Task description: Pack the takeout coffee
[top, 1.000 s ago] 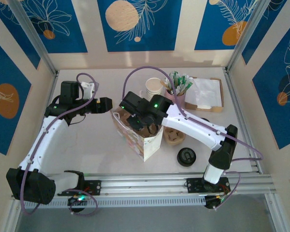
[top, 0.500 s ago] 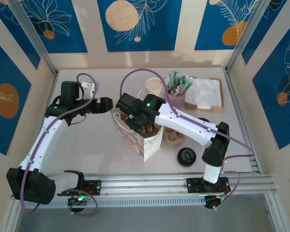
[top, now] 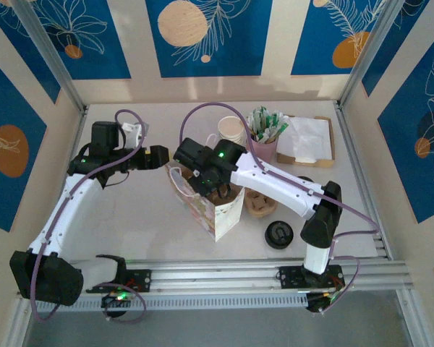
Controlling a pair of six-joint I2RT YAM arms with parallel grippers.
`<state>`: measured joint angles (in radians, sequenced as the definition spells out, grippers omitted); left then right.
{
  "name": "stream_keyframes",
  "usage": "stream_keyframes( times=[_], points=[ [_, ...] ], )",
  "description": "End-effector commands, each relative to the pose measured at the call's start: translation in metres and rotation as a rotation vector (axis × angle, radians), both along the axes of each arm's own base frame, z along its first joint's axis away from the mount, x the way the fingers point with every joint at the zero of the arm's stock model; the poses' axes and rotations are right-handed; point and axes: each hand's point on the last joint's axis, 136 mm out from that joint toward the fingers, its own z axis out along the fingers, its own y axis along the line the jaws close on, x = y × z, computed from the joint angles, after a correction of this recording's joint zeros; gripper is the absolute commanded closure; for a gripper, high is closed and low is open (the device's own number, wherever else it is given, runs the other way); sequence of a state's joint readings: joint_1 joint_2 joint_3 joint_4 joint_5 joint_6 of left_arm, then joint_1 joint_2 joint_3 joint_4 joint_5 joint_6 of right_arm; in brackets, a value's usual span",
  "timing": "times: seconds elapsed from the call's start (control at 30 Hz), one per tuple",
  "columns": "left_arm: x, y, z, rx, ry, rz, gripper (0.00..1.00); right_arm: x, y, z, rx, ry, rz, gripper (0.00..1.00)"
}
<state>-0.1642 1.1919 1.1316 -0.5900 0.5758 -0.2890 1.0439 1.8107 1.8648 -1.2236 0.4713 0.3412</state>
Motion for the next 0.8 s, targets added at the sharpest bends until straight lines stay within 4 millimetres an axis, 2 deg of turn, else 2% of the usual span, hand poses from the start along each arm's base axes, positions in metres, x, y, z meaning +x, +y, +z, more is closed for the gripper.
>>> stream_keyframes(
  times=[0.0, 0.53, 0.77],
  points=[
    [-0.007, -0.007, 0.004, -0.026, -0.008, -0.027, 0.21, -0.001, -0.002, -0.012, -0.038, 0.046, 0.011, 0.7],
    [-0.007, -0.007, 0.004, -0.026, -0.007, -0.027, 0.21, 0.003, -0.001, -0.037, -0.045, 0.116, 0.005, 0.71],
    [-0.006, -0.006, 0.002, -0.018, -0.004, -0.025, 0.21, 0.006, -0.001, -0.019, 0.003, 0.078, 0.001, 0.71]
  ],
)
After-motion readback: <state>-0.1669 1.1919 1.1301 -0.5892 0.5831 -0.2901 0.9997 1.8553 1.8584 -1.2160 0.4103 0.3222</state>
